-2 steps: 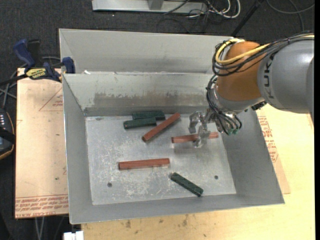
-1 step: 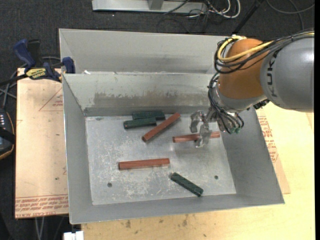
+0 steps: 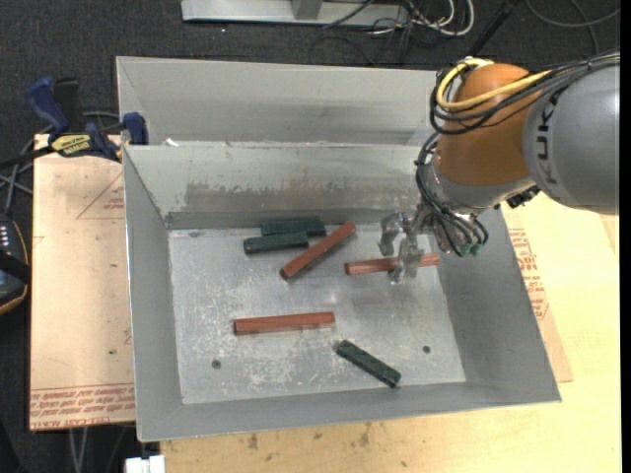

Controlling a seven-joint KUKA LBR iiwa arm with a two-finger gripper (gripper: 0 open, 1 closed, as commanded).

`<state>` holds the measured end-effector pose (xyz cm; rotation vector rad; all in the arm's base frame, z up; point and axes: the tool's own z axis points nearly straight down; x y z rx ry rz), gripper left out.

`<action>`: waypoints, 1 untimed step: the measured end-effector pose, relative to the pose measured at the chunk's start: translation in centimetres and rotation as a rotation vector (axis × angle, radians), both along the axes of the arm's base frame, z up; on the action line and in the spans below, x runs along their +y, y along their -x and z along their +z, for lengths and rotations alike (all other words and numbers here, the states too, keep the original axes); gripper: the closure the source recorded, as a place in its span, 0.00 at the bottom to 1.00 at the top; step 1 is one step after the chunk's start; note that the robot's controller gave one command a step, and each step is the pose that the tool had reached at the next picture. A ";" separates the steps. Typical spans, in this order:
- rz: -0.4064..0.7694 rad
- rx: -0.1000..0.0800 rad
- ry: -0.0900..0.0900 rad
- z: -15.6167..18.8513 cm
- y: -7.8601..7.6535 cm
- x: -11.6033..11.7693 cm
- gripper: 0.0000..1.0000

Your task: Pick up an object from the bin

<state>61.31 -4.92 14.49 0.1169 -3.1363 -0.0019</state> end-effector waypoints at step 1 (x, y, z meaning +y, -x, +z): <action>0.000 -0.008 0.001 1.7 -0.2 0.0 1.00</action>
Offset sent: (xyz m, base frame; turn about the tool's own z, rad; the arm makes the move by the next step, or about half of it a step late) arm 0.0000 0.0000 0.0127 0.0000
